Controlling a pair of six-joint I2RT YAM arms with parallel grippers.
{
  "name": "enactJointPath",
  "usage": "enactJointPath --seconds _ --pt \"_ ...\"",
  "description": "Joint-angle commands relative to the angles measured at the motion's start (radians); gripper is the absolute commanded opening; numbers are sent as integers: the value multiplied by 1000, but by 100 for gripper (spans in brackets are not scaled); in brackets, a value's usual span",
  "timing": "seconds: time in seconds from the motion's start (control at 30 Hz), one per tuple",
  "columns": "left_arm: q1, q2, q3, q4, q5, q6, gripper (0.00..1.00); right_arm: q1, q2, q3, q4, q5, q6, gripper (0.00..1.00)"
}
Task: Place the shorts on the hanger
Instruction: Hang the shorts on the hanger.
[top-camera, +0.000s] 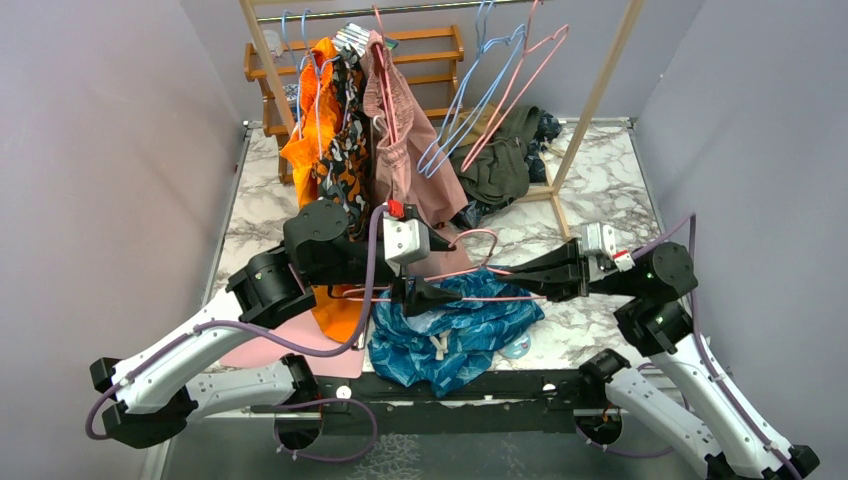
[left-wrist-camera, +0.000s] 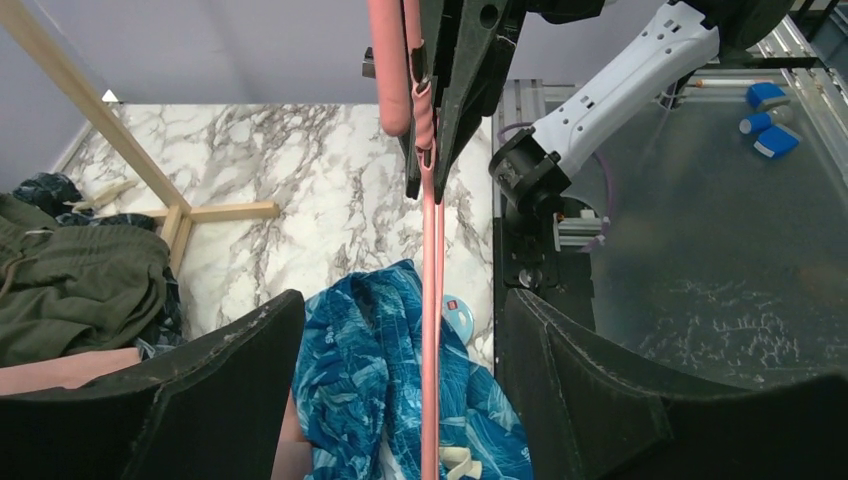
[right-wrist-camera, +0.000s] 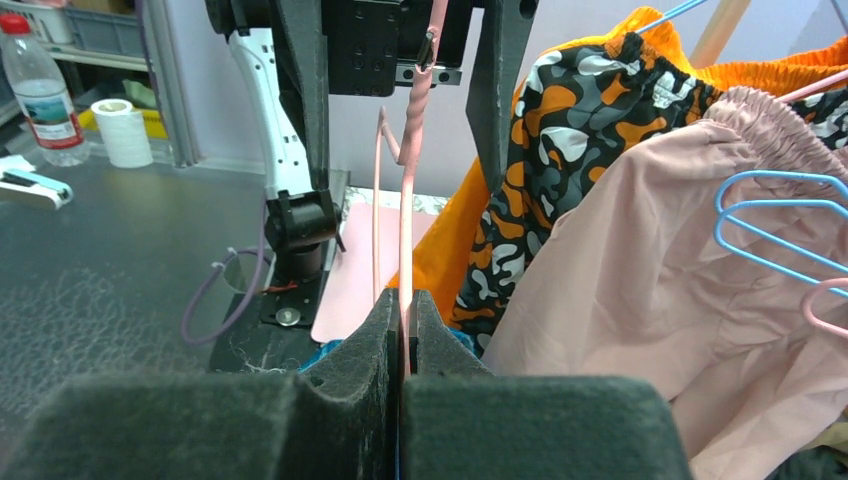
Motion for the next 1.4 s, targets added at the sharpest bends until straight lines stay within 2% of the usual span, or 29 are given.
enactJointPath --seconds 0.0,0.47,0.67,0.8,0.9,1.03,1.1,1.27,1.37 --pt "3 8 5 -10 45 20 73 8 -10 -10 22 30 -67 1" --pt "3 12 -18 -7 -2 25 29 23 -11 -24 6 21 -73 1" --pt "3 18 -22 -5 -28 27 18 28 -16 -23 -8 13 -68 1" --pt "3 10 -41 12 -60 28 0 29 -25 -31 -18 0 -52 5" --pt "3 -1 -53 26 -75 27 0 31 -37 -35 -23 -6 -25 15" --pt "3 -17 -70 45 -100 27 0 34 -47 -19 -69 -23 12 38" --pt "3 -28 -78 53 -117 29 0 35 -55 4 -114 -29 16 43" --pt "3 -70 -129 67 -153 25 0 37 -65 74 -233 -38 5 46" --pt "3 -107 -187 96 -159 11 0 48 -59 90 -258 12 32 46"
